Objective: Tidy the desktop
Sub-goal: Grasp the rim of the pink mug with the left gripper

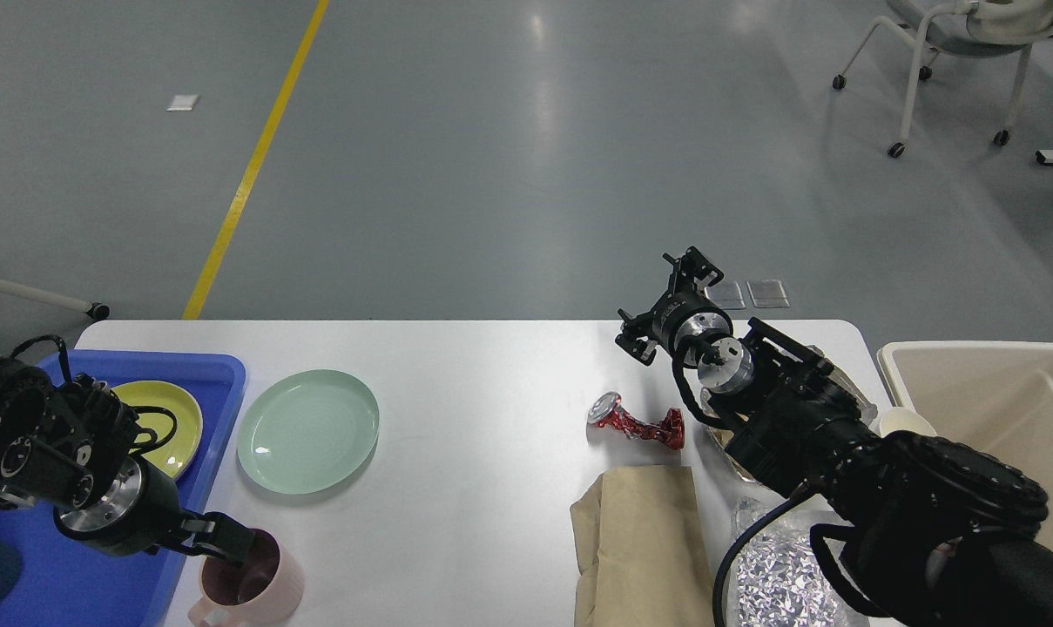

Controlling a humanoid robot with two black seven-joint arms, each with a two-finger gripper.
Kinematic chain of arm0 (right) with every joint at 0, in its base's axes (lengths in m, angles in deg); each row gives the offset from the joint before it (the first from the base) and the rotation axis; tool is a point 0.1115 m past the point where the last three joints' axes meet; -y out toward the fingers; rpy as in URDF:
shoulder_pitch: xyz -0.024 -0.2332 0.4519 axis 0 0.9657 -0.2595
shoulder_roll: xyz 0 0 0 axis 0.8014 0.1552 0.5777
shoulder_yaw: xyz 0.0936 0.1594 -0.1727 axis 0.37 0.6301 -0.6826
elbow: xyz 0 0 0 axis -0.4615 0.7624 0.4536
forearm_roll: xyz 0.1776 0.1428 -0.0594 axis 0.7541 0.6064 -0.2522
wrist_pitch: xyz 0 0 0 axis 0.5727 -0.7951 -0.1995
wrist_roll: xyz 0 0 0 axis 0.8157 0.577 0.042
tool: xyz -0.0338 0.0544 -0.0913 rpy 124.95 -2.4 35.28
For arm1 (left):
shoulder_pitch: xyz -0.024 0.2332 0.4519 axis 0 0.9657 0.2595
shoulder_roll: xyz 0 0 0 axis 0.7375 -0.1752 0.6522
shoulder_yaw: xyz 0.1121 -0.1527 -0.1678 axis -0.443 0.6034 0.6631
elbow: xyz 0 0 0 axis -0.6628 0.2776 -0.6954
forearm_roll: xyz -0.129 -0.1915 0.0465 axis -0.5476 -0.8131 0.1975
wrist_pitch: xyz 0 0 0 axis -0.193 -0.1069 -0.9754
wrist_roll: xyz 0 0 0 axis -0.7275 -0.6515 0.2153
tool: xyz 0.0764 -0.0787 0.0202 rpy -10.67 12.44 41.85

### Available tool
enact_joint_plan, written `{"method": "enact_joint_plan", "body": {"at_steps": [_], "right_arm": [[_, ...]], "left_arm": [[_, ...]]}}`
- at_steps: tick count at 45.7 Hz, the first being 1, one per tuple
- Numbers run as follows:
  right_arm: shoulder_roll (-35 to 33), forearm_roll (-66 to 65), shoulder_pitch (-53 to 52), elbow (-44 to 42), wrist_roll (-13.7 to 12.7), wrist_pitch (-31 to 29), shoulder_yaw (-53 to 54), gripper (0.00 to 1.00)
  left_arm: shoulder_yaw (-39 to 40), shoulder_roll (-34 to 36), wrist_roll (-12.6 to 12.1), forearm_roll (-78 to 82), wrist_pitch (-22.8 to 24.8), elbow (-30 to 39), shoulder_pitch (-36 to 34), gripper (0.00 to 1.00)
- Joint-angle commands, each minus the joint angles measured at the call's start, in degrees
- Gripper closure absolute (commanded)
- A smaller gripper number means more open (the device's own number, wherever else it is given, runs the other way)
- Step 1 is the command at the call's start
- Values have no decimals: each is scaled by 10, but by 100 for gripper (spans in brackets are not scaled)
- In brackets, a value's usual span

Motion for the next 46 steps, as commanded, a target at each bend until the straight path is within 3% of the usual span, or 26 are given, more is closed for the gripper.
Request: {"method": "enact_joint_plan", "body": {"at_steps": [1,29,34,36,39,46], "right_arm": [[0,0,0,0,0,0,0,0],[0,0,0,0,0,0,0,0],[0,0,0,0,0,0,0,0],[0,0,0,0,0,0,0,0],[0,0,0,0,0,0,0,0],[0,0,0,0,0,0,0,0]], "left_arm": [[14,-2,-1,0,0,-13,22,0],[30,-3,-1,-2,-7,-52,61,1],[33,-3,-1,-2,-15,-54,64,14],[31,-3,-1,-1,-15,-54,65,31],[30,-3,-2,-1,-12,-54,66,43],[30,-3,-2,0,-5,-53,69,60]]}}
